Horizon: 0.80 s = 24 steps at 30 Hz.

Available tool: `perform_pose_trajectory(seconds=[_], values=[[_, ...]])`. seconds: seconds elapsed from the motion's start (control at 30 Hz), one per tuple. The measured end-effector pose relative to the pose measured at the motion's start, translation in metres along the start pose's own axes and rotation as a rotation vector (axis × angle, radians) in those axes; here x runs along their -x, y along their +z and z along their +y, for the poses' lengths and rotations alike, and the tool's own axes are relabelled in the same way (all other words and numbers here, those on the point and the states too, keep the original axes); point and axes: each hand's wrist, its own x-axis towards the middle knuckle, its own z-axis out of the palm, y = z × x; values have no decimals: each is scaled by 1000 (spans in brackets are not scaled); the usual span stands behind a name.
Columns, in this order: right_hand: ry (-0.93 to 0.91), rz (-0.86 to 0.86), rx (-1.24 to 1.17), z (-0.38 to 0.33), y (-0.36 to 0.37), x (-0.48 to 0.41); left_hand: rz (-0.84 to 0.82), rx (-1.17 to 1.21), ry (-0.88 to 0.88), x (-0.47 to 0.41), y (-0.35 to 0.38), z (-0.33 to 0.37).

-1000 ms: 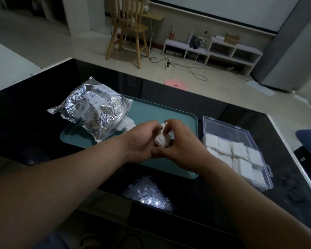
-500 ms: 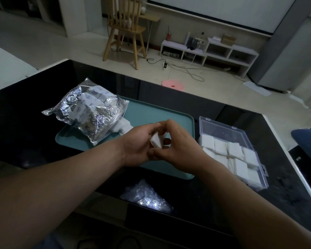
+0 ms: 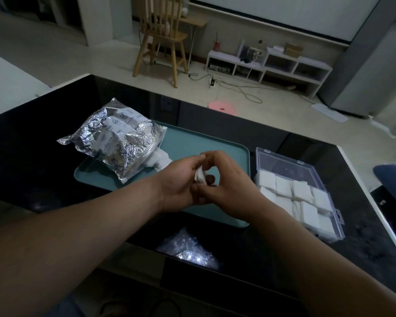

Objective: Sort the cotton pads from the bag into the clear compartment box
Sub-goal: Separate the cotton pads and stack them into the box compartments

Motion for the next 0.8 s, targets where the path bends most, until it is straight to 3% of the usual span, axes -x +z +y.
perform_pose_trajectory(seconds=[0.17,0.27,0.37,0.53,0.7,0.8], values=[[125,128,37,4,0,3,-44,34,98,3,16,3],[242,164,70,10,-9,4,166,3,241,-10,26,-3],[349,175,1,12,-22,9,335,-330,339,-16,41,-13],[434,172,-19,26,-51,25,255,-665,430,-22,74,-22],[635,470,-165,58,-106,52,293,-938,558,-43,93,-26],[741,413,-76,79,-117,74,219,-1287,573,-56,93,-39]])
